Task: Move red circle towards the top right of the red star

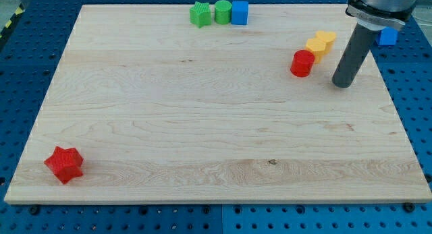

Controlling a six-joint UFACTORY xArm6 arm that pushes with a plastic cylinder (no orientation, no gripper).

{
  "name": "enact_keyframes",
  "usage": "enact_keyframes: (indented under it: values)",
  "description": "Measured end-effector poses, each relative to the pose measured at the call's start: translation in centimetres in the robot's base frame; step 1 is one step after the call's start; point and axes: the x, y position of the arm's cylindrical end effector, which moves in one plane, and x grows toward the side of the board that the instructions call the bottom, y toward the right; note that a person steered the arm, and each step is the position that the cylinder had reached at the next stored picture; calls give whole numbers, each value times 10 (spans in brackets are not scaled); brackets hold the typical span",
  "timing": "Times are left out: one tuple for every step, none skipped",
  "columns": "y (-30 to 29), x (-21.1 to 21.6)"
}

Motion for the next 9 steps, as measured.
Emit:
enact_keyframes:
  values:
    - [0,-40]
    - [-28,-53]
    - [-47,-53]
    - [-68,-52]
    - [-73,-46]
    - [-82,-46]
    - [-93,-43]
    - [-113,-35]
    - [-121,-31]
